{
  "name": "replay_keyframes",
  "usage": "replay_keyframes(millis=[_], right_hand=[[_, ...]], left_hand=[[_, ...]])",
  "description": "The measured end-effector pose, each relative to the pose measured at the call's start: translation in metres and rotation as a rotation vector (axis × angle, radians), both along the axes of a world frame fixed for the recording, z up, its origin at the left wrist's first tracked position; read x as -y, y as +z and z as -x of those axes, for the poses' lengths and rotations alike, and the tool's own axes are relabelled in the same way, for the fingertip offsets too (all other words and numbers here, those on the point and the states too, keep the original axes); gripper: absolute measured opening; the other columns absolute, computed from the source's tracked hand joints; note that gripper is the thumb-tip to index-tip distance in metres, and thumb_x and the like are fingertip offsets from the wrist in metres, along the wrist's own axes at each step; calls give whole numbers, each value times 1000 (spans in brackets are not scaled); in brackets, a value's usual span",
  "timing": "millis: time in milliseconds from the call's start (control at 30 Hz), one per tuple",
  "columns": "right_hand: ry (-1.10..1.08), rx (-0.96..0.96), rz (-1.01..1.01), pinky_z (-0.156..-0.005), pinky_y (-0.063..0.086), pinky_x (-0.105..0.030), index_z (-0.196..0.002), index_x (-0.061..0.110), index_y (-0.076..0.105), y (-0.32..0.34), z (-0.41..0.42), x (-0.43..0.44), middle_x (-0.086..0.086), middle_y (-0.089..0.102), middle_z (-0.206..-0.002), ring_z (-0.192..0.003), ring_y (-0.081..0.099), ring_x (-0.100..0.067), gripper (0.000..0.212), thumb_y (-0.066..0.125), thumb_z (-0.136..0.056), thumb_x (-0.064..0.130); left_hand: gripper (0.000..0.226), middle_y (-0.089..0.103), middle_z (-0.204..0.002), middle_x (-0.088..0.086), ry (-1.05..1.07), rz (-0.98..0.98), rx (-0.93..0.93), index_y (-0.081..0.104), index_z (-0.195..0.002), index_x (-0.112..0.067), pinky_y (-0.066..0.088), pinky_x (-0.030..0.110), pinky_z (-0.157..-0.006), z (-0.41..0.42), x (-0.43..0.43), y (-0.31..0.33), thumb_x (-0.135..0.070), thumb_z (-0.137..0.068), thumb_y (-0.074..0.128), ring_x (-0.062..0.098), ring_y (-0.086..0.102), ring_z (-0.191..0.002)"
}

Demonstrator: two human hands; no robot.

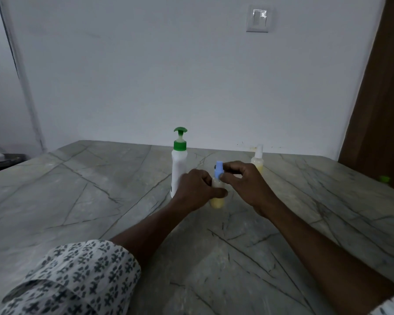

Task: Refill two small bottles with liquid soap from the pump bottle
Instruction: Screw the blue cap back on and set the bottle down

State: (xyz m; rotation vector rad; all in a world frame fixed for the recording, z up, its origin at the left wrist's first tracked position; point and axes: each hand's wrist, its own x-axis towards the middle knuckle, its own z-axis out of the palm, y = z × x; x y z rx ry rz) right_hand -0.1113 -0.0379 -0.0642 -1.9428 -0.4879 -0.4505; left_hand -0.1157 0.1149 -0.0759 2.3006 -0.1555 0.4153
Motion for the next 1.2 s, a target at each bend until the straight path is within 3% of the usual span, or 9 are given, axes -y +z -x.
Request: replay_keyframes(millis=[100, 167, 367, 500, 667, 767, 867, 967, 1200], right_hand=[[-102, 76, -10, -71, 48, -20, -89, 9, 71, -6, -1, -6, -3, 69, -87, -80, 62, -13, 17, 78, -80, 22], [-180, 105, -3, -59, 43, -20, -74, 12, 62, -8, -2, -10, -4, 62, -75, -67, 55, -14, 26, 81, -76, 28], [-26, -19, -71, -75, 46, -15, -117, 17, 67, -1, -1, -5, 5, 66, -111, -96, 61, -3, 30, 68, -87, 19], [-23, 11, -63, -70, 46, -7, -107, 10, 73, -1, 0, -4, 6, 69, -96, -85, 62, 4, 22, 69, -86, 13], [-166, 76, -41, -57, 44, -17, -78, 3, 67, -4, -2, -9, -5, 64, -71, -62, 56, -10, 28, 80, -78, 27], [-101, -1, -76, -68, 50, -21, -93, 10, 69, -2, -1, -6, -1, 69, -89, -79, 63, -11, 27, 77, -80, 32], [-21, -44, -55, -80, 49, -19, -115, 16, 68, 2, 0, 1, 4, 67, -112, -98, 62, -7, 28, 69, -87, 20], [4, -31, -17, -90, 52, -26, -114, 10, 71, 1, 2, 1, 1, 71, -110, -100, 65, -9, 26, 68, -88, 16], [-124, 96, 30, -80, 51, -33, -101, 0, 73, 0, 6, -9, -11, 73, -97, -89, 66, -21, 24, 72, -85, 17]], left_hand=[[39, 74, -81, 10, 3, 0, 24, 71, -83, -3, 59, 42, -78, 0, 0, 0, -37, -70, 87, 25, 71, -76], [40, 74, -80, 9, 1, -23, 31, 72, -83, -5, 60, 42, -79, 0, 1, 0, -39, -70, 87, 23, 71, -75], [39, 74, -87, 8, 4, -3, 11, 72, -88, -5, 59, 41, -83, 1, 0, 0, -38, -72, 86, 23, 71, -80], [39, 74, -85, 9, 4, 2, 12, 71, -86, -4, 59, 41, -83, 1, 1, -1, -37, -72, 86, 24, 71, -80], [37, 72, -82, 7, 26, -49, 32, 64, -74, -12, 58, 40, -80, 1, 3, 0, -41, -70, 87, 22, 69, -77], [40, 74, -85, 7, 13, -36, 19, 70, -84, -7, 59, 40, -81, 0, 2, 0, -41, -71, 86, 22, 70, -79], [42, 75, -90, 10, 4, -7, -9, 72, -92, -4, 59, 41, -84, 1, 1, 1, -39, -72, 86, 24, 71, -83], [41, 75, -86, 11, -8, 3, -6, 72, -88, -2, 58, 40, -81, 2, 1, 2, -37, -73, 86, 27, 71, -82], [39, 74, -89, 9, -2, -14, 14, 72, -88, -4, 59, 39, -82, 1, 2, 2, -37, -73, 86, 23, 70, -82]])
